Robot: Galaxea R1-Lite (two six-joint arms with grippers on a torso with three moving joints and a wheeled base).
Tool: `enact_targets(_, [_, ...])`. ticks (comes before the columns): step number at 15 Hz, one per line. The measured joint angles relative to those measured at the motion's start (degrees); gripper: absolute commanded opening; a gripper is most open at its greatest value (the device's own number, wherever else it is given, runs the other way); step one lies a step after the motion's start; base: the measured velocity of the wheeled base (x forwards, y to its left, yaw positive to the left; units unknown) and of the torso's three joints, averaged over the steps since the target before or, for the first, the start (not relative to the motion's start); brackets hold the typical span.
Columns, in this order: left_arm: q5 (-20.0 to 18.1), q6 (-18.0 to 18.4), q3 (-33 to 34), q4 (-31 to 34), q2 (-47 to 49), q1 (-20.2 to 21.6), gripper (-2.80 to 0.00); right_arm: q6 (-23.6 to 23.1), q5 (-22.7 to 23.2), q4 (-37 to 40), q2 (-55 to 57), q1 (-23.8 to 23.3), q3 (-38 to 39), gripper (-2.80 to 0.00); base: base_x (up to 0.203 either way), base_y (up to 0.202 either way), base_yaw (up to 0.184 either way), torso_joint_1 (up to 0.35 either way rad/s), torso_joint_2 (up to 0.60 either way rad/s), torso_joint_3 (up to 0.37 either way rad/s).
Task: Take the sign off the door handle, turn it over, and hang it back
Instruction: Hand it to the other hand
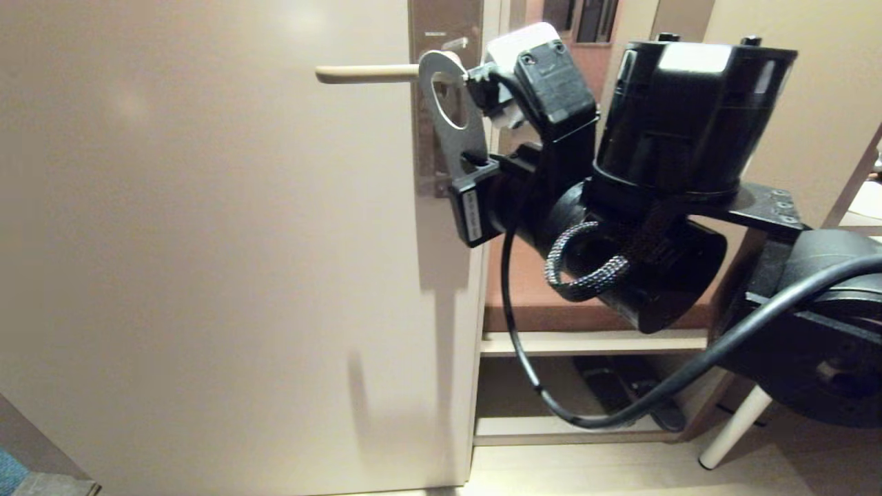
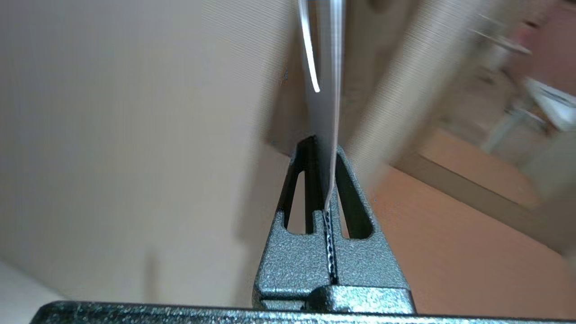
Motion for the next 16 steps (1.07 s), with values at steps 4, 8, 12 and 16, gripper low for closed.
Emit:
enact_targets(4, [0.0, 0.0, 0.0, 0.0, 0.0, 0.0, -2.80, 0.0, -2.6, 0.1, -6.7, -6.2, 7.5, -2.80, 0.000, 0.000, 0.000, 0.000, 0.00, 0.000])
enact_targets(8, [0.0, 0.0, 0.0, 0.0, 0.0, 0.0, -2.80, -0.6, -2.9, 0.5, -13.7, -13.9, 14.3, -2.80, 0.000, 0.000, 0.000, 0.000, 0.00, 0.000])
enact_targets(12, [0.0, 0.0, 0.0, 0.0, 0.0, 0.0, -2.80, -0.7, -4.3, 0.6, -19.7, -23.6, 17.6, -2.80, 0.000, 0.000, 0.000, 0.000, 0.00, 0.000])
enact_targets(16, [0.0, 0.0, 0.0, 0.0, 0.0, 0.0, -2.80, -0.7, -5.8, 0.6, -25.0, -33.1, 19.8, -2.80, 0.000, 0.000, 0.000, 0.000, 0.00, 0.000])
